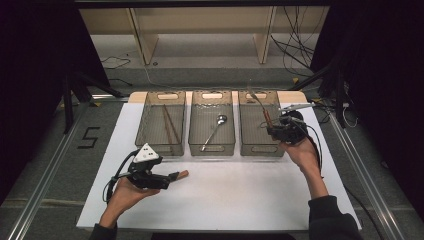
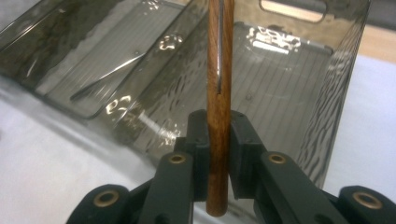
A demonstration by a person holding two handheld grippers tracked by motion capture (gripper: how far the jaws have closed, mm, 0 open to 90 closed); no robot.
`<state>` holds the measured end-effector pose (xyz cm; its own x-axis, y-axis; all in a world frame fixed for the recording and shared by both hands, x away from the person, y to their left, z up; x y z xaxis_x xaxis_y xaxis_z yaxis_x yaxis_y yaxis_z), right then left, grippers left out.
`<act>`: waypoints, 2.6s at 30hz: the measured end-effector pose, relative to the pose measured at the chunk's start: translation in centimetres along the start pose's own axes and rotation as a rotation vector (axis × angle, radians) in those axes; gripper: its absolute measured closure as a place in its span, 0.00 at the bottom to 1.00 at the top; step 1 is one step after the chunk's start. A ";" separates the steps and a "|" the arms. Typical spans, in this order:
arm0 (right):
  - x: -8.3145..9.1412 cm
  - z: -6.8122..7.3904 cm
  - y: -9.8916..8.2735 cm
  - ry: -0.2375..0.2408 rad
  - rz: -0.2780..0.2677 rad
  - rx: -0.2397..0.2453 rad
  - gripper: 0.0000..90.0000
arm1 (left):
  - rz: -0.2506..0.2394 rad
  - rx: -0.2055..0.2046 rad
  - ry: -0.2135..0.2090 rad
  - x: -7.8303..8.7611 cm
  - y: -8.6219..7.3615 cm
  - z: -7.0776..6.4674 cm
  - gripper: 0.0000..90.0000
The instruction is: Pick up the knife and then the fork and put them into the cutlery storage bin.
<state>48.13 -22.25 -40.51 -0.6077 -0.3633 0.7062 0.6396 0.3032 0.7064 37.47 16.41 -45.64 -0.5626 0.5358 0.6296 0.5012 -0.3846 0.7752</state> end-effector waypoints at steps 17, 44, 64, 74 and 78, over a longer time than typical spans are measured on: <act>-4.0 -1.9 1.0 -0.035 0.108 -0.133 0.90 | 0.003 0.001 0.020 0.0 -1.0 0.7 0.19; -6.4 -1.6 0.3 -0.057 0.192 -0.177 0.85 | 0.039 -0.005 0.043 -0.2 -1.6 1.2 0.19; -1.1 2.9 0.9 0.156 -0.058 0.012 0.34 | 0.081 0.008 0.055 -0.2 -2.1 2.0 0.19; 2.0 6.4 -2.7 0.256 -0.180 0.103 0.31 | 0.106 0.005 0.066 -0.2 -2.2 2.5 0.19; 2.1 7.2 -4.6 0.276 -0.193 0.111 0.31 | 0.120 -0.001 0.066 -0.3 -2.3 2.4 0.19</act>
<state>40.52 -18.07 -41.86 -0.5529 -0.6430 0.5300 0.4611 0.2936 0.8373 38.09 18.96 -47.74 -0.5405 0.4356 0.7198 0.5671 -0.4434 0.6941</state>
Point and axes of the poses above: each handheld gripper's, and its own axes: x roughly backward along the jaws, y roughly out of its top, z roughly to its left, the point moved 4 cm from there along -x, roughly forward along the jaws, and after that the axes turned 1 degree about z, right-handed, at the moved point
